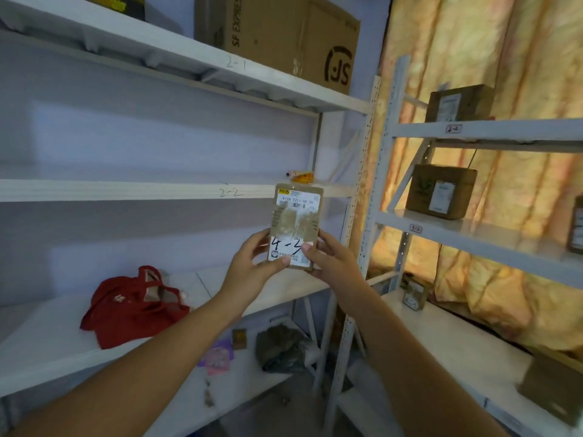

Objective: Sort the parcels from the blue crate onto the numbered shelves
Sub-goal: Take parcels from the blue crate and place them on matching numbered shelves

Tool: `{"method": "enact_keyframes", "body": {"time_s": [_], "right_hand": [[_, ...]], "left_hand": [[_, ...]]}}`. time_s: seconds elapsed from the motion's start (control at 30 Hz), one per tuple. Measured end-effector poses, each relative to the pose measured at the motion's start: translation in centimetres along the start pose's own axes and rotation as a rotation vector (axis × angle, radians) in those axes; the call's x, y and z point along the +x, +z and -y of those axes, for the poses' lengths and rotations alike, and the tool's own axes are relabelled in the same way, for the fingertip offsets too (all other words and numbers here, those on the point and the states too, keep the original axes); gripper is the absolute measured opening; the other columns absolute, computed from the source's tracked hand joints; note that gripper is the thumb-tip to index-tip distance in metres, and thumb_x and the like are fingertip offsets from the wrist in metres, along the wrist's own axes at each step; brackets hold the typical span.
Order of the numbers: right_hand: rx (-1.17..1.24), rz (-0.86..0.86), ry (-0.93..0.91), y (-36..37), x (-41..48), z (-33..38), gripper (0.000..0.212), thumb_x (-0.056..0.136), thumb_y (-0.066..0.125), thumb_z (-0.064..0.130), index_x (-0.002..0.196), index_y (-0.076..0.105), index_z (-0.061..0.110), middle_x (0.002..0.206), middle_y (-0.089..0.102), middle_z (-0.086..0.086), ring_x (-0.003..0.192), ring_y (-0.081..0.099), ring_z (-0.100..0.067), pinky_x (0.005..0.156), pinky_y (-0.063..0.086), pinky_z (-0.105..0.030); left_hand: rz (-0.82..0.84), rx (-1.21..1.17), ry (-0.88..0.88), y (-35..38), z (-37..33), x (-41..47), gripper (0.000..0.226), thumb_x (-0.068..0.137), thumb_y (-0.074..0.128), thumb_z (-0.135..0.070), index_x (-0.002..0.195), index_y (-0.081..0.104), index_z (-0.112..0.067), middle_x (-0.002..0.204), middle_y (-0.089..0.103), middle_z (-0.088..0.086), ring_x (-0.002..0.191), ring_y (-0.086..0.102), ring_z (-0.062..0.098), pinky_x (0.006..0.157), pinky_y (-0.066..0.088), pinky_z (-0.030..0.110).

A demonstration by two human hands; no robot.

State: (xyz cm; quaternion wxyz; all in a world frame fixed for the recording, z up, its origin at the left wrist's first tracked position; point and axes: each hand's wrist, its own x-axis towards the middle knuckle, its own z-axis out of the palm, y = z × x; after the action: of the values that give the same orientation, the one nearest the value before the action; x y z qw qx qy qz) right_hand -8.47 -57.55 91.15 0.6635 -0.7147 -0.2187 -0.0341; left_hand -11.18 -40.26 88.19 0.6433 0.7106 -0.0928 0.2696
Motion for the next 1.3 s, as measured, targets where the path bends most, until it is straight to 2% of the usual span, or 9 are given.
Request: {"method": "enact_keyframes", "body": {"time_s": [0.23,0.33,0.5,0.63,0.77,0.87,0.97,1.1,1.3], "right_hand": [[0.07,-0.036,0.056,-1.4,-0.5,2.3,0.036,0.106,0.051,0.01,0.129,0.051,0.038,0.117,0.07,-0.003,0.104,0.067,-0.015,0.071,0.06,-0.02],[0.015,-0.069,0.037,-1.2,-0.5,2.9,0.051,0.105,0.049,0.006,0.151,0.04,0.027,0.133,0.065,-0.008,0.116,0.065,-0.023,0.085,0.058,-0.03],[-0.151,-0.151,0.003,-0.3,0.1,2.6,0.061,0.094,0.045,-0.001,0.147,0.05,0.03,0.125,0.069,0.001,0.103,0.069,-0.032,0.087,0.06,-0.051],[-0.228,-0.19,0.054,0.0,-0.1,2.3,0.058,0.093,0.043,-0.002,0.143,0.053,0.025,0.119,0.07,-0.003,0.091,0.068,-0.016,0.066,0.055,-0.028],[-0.245,-0.235,0.106,-1.0,-0.9,1.4,0.054,0.095,0.05,0.003,0.143,0.051,0.028,0.118,0.07,0.003,0.095,0.066,-0.015,0.062,0.048,-0.025],[-0.271,-0.302,0.109,-2.8,-2.0,0.6,0.048,0.095,0.053,0.006,0.136,0.054,0.03,0.111,0.064,0.013,0.092,0.062,-0.011,0.064,0.051,-0.027],[-0.32,-0.388,0.14,-5.9,-3.3,-0.9,0.042,0.093,0.055,0.009,0.133,0.06,0.023,0.119,0.066,0.002,0.103,0.064,-0.018,0.079,0.057,-0.035],[-0.336,-0.477,0.203,-11.6,-7.0,-3.4,0.029,0.096,0.061,0.013,0.122,0.063,0.025,0.1,0.065,0.013,0.096,0.062,-0.011,0.081,0.049,-0.03],[-0.326,-0.67,0.346,-22.1,-15.8,-8.2,0.035,0.094,0.067,0.028,0.125,0.051,0.03,0.108,0.062,0.012,0.109,0.063,-0.019,0.099,0.055,-0.044]], "left_hand": [[0.028,-0.013,0.027,0.8,-1.4,1.0,0.06,0.082,0.082,-0.014,0.137,0.06,-0.021,0.121,0.071,-0.005,0.113,0.065,0.013,0.095,0.057,0.032],[0.036,0.013,0.048,0.9,-1.8,1.2,0.061,0.081,0.082,-0.015,0.137,0.059,-0.022,0.119,0.071,-0.006,0.112,0.065,0.012,0.098,0.056,0.035],[0.098,0.038,0.027,1.4,-1.9,1.6,0.086,0.081,0.08,-0.004,0.151,0.039,-0.03,0.126,0.063,-0.002,0.106,0.069,0.012,0.085,0.06,0.026],[0.174,-0.002,-0.035,2.0,-1.8,1.7,0.083,0.081,0.076,0.003,0.15,0.042,-0.029,0.131,0.062,-0.004,0.111,0.067,0.017,0.087,0.062,0.036],[0.224,-0.022,-0.069,3.6,-1.9,1.4,0.074,0.081,0.071,0.007,0.144,0.048,-0.026,0.125,0.062,-0.007,0.111,0.065,0.015,0.08,0.061,0.027],[0.22,0.068,-0.036,6.5,-1.5,1.0,0.063,0.082,0.069,0.001,0.135,0.052,-0.028,0.13,0.047,0.0,0.113,0.055,0.013,0.09,0.051,0.019],[0.282,0.081,-0.051,10.7,-0.6,0.2,0.058,0.083,0.07,-0.002,0.133,0.051,-0.024,0.118,0.042,-0.003,0.103,0.05,0.006,0.075,0.04,0.0],[0.403,-0.009,-0.11,17.6,1.8,-1.7,0.068,0.079,0.074,-0.007,0.14,0.048,-0.025,0.128,0.055,0.001,0.117,0.055,0.015,0.089,0.05,0.024],[0.635,-0.06,-0.198,30.0,4.2,-8.3,0.07,0.085,0.067,0.001,0.14,0.041,-0.032,0.124,0.056,-0.001,0.116,0.057,0.018,0.093,0.052,0.035]]}}
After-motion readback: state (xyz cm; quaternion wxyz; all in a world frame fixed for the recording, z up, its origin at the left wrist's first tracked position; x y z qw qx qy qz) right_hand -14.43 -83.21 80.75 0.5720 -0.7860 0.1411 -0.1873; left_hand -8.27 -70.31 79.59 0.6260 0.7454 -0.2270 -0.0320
